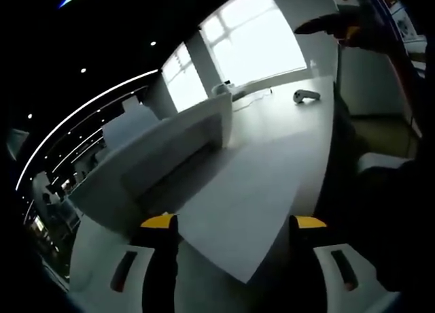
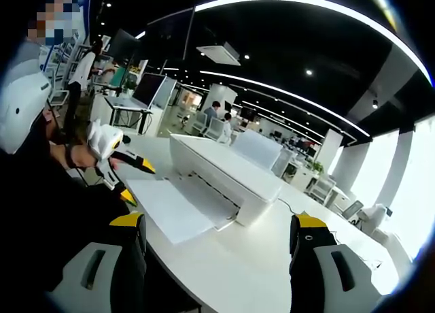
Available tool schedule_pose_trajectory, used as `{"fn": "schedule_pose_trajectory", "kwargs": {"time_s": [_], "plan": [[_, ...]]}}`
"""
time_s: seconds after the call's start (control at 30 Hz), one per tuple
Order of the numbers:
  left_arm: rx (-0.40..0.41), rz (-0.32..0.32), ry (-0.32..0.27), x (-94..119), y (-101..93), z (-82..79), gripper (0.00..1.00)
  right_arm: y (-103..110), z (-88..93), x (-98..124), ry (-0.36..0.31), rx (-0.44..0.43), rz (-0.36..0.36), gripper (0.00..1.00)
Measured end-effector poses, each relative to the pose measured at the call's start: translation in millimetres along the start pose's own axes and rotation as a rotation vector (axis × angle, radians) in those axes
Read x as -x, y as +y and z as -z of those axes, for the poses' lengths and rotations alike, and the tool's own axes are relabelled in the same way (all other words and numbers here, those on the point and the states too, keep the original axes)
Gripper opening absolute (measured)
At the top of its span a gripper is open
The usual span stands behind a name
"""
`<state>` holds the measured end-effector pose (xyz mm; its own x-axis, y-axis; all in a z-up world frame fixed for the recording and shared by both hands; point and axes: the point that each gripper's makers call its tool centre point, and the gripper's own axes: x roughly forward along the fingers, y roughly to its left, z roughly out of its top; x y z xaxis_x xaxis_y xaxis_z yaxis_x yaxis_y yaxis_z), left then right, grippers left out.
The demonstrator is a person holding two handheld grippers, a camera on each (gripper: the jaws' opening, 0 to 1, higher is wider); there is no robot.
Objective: Remove the paper from the printer output slot and place it on top of the printer
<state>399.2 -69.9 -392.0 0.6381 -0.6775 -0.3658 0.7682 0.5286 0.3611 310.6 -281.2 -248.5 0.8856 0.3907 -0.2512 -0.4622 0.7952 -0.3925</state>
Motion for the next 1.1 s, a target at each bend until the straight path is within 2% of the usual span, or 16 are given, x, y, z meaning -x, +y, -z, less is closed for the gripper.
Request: {"fn": "schedule_pose_trajectory", "kwargs": {"time_s": [1.1], "plan": [[-0.009,-0.002,0.004,-1.9,0.5,-0.8,0.65,-0.7,-0.6,-1.2,-0.001,0.001,0.0,0.82]]}}
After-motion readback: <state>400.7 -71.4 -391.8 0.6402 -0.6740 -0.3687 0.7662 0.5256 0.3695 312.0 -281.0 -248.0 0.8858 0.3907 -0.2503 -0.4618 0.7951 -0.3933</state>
